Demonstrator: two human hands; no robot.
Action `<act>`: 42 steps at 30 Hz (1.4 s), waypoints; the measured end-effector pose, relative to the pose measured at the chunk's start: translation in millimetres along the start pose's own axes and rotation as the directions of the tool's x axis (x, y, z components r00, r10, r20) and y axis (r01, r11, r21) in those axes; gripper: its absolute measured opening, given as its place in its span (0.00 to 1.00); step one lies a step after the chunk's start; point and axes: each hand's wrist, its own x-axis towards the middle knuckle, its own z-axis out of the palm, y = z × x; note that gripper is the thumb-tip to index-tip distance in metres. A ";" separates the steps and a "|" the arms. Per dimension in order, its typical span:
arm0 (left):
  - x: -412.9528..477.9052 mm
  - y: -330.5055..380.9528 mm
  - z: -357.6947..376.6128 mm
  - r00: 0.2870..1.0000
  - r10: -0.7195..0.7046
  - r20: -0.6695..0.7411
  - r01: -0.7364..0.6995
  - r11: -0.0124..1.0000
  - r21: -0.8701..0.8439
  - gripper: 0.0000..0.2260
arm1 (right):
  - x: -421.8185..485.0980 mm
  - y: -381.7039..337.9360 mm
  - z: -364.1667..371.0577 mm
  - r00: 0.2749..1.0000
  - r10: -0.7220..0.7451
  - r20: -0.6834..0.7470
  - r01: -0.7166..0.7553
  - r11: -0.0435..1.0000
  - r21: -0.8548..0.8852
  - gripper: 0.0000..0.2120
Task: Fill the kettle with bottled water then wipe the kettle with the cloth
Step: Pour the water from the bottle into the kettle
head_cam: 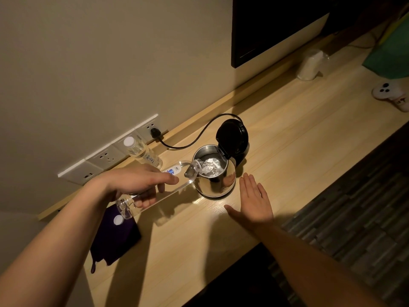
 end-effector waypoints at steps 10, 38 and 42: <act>-2.2 16.9 -9.2 0.992 -0.124 0.004 0.123 0.987 0.103 0.32 | -0.2 -0.3 -1.5 1.000 -0.001 -0.003 0.001 1.000 0.009 0.52; -7.2 113.5 -6.6 0.911 -0.350 -0.217 0.408 0.695 0.591 0.31 | 0.4 -0.2 0.4 1.000 -0.002 -0.025 0.002 1.000 0.007 0.52; -3.4 121.4 -6.2 0.905 -0.349 -0.245 0.423 0.669 0.611 0.30 | 1.1 -1.2 1.3 1.000 0.006 -0.019 -0.006 1.000 -0.001 0.52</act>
